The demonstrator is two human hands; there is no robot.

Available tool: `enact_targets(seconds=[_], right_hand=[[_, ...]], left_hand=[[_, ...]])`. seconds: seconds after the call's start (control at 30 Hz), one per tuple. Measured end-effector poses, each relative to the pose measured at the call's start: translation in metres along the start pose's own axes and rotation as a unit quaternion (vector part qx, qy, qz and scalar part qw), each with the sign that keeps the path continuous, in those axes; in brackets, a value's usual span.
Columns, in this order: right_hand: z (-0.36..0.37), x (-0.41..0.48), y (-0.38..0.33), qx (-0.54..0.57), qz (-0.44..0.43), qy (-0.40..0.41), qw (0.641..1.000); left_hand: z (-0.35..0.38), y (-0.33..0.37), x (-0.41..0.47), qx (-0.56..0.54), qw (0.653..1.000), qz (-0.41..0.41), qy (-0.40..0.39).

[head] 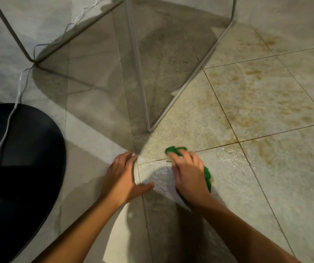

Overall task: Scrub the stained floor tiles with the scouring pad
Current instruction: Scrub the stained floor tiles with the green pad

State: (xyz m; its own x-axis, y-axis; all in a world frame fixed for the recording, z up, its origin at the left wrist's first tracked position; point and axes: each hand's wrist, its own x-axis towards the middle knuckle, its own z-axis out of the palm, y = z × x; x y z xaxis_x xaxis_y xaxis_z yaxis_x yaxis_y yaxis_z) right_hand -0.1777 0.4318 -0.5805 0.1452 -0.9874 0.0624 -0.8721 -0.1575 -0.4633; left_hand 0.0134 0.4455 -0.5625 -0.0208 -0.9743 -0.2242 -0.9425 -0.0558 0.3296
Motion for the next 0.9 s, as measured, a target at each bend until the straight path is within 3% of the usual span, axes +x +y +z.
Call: enact_targets(seconds=[0.13, 0.27, 0.4, 0.53, 0.63, 0.9], right_hand=[[0.012, 0.010, -0.027, -0.004, -0.109, -0.056, 0.992], [0.014, 0.040, -0.023, -0.010, -0.092, -0.030, 0.995], [0.001, 0.054, 0.016, -0.014, -0.001, -0.029, 0.999], [-0.011, 0.042, 0.043, -0.007, 0.033, -0.023, 0.999], [-0.009, 0.023, 0.044, -0.018, 0.025, 0.023, 0.999], [0.007, 0.028, 0.021, -0.036, -0.070, 0.040, 0.996]], left_hand=[[0.001, 0.004, 0.000, 0.001, 1.000, -0.011, 0.018], [0.002, 0.005, 0.001, 0.003, 1.000, -0.013, 0.011], [0.003, 0.011, 0.002, -0.018, 0.999, -0.040, -0.003], [0.006, 0.027, 0.005, -0.023, 1.000, 0.003, -0.011], [0.005, 0.041, 0.015, -0.006, 0.999, 0.032, -0.021], [0.009, 0.059, 0.032, 0.041, 0.997, -0.003, -0.059]])
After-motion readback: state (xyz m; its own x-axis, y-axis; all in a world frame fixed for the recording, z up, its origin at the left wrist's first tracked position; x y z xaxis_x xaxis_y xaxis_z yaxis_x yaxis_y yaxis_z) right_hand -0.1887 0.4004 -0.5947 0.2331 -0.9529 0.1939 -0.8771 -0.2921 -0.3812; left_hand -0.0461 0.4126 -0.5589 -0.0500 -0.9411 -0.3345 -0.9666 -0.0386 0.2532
